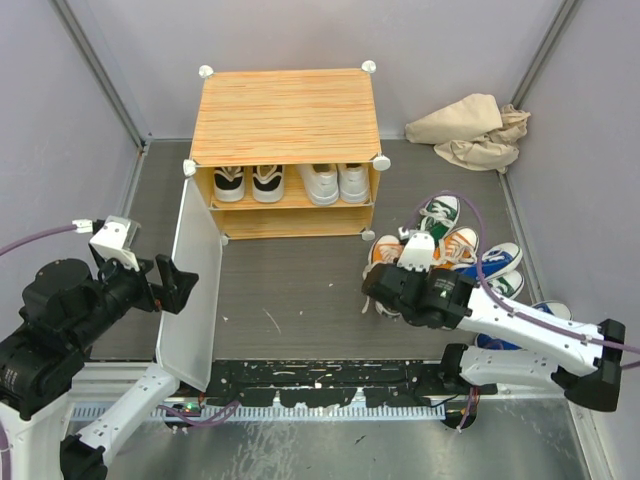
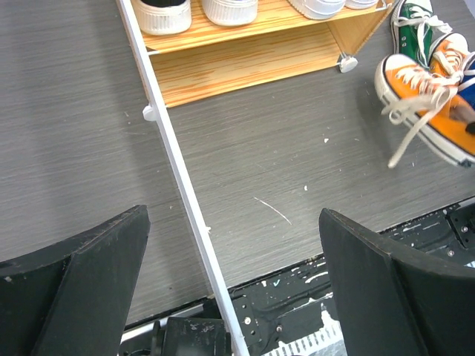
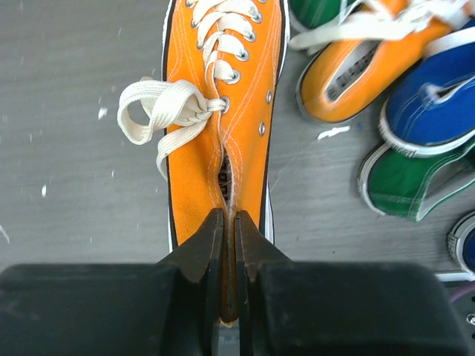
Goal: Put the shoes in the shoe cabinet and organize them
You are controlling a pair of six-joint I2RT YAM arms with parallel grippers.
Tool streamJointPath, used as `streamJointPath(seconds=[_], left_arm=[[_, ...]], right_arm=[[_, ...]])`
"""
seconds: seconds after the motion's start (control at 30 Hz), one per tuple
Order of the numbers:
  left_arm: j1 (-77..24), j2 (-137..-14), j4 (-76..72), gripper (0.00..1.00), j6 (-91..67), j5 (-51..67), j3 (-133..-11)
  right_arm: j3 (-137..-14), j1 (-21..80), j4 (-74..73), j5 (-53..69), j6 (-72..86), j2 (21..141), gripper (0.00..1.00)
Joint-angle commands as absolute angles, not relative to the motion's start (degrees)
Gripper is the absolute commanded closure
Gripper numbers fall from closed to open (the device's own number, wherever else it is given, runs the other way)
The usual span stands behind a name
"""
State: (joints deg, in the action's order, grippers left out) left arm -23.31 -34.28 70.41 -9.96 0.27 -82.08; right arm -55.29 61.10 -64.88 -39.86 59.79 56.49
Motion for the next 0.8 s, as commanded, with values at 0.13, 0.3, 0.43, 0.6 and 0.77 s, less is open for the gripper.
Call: streamJointPath(seconds=[0.13, 0.3, 0.43, 0.6, 0.77], left_arm=[[-23.6, -36.0, 66.4, 0.02, -12.1, -1.2, -83.7], [-23.7, -36.5, 65.8, 0.02, -12.8, -0.3, -83.2], [-23.6, -36.9, 66.1, 0.02, -12.6, 0.6, -83.2], [-23.6, -36.7, 65.7, 0.02, -11.8, 1.1, -82.6], [-23.6, -36.5, 65.5, 0.02, -11.1, 1.7, -82.1]], right_arm=[[-60.0, 78.3, -55.3, -44.1, 63.0, 65.0, 0.99], [-58.7, 78.5, -35.9, -45.6, 53.5, 71.2, 0.99], [-60.4, 76.7, -23.9, -47.9, 46.0, 76.6, 0.99], [-63.9, 71.8, -12.9, -42.1, 39.7, 83.8, 0.99], [-69.6, 67.7, -6.3, -37.8, 35.0, 91.4, 0.99]])
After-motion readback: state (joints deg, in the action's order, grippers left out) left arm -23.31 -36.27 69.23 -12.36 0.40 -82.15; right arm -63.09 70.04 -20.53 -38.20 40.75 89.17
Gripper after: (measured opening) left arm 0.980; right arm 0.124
